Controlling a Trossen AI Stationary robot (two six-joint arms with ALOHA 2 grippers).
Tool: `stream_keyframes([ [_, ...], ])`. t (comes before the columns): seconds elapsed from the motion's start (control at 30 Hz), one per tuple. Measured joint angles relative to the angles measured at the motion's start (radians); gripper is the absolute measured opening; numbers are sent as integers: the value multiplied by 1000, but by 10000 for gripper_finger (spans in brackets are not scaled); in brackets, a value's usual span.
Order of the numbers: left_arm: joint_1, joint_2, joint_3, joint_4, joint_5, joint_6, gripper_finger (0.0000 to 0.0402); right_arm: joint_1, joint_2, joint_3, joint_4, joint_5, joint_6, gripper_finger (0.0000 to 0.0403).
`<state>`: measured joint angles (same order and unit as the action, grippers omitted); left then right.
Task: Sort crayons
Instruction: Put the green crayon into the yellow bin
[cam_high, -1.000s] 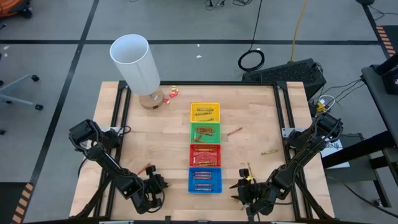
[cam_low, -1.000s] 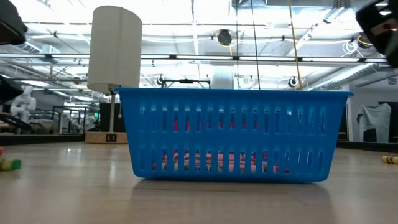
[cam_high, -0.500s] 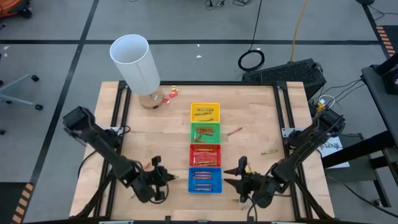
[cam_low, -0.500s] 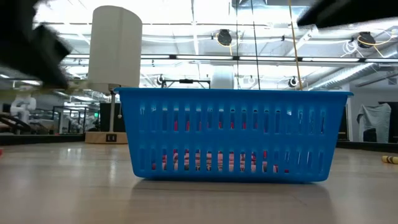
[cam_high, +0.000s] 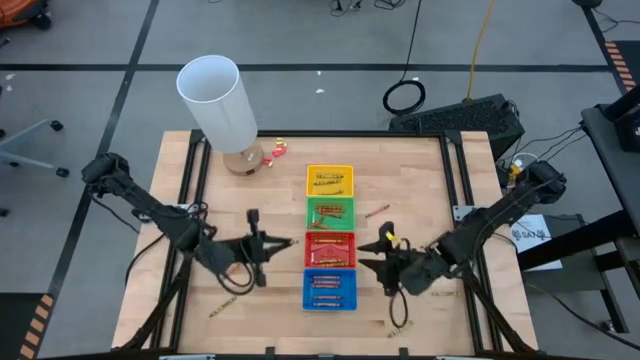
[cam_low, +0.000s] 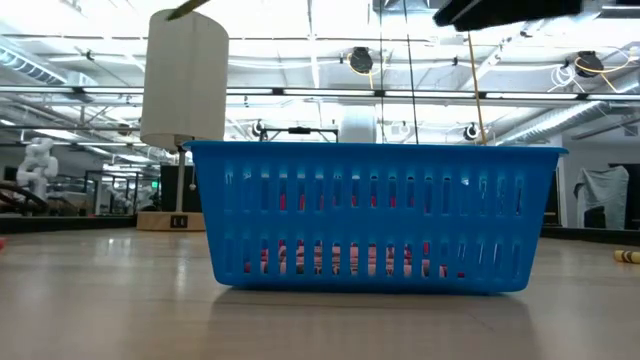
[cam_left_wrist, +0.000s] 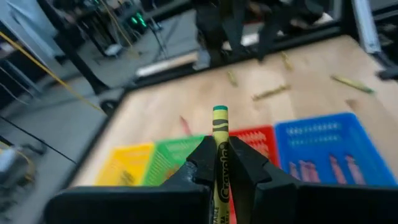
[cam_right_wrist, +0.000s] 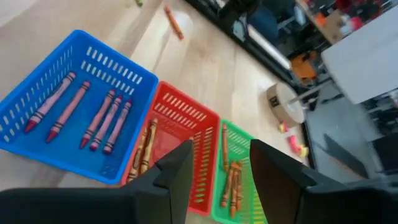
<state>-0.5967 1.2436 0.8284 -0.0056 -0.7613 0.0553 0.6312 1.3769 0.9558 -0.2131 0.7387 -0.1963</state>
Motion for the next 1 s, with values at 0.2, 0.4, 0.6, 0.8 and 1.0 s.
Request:
stream_keyframes([
  [0.2,111,-2,0,160,70,107,22,-121,7,-28,133,-169,-19,144],
  [0.4,213,-2,0,216,236,18,22,-213,7,-120,417,-272,-24,144],
  [0.6,259,23,0,229,256,11,22,-272,7,-204,654,-271,-12,144],
  [0.8,312,75,1,236,257,15,22,-295,7,-216,658,-270,28,144],
  [1.0,383,113,1,269,261,95,22,-296,7,-216,638,-270,30,144],
])
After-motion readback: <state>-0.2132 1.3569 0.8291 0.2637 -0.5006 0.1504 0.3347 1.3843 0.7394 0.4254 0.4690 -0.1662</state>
